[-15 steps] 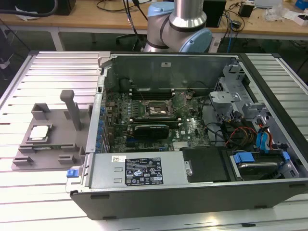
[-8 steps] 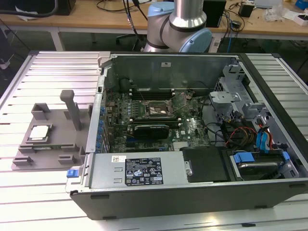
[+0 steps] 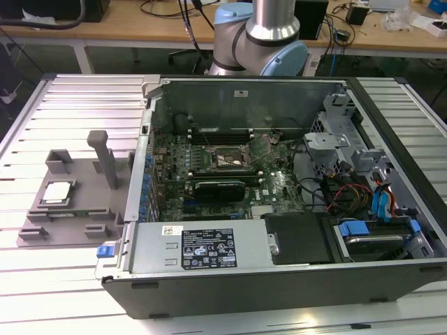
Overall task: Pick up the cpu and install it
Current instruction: 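Pick up the cpu and move it towards the insertion slot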
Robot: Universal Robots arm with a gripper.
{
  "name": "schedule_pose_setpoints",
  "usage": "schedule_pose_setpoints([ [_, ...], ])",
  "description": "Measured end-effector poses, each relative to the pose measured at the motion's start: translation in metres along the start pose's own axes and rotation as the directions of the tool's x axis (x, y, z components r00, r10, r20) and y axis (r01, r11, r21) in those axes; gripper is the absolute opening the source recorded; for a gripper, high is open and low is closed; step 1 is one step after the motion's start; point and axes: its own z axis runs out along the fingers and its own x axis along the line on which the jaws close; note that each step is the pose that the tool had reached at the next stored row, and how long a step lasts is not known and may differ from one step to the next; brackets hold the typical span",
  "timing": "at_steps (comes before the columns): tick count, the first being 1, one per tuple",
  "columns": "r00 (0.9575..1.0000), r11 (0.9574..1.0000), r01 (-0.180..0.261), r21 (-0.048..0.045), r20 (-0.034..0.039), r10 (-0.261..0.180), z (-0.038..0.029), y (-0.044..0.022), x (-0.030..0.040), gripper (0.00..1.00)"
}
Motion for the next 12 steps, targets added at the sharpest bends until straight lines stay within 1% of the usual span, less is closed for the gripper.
schedule_pose_setpoints([
  [12,1.0,1.0,0.0,0.0,0.0,0.0,0.0053,-0.0001,0.0001,0.78],
])
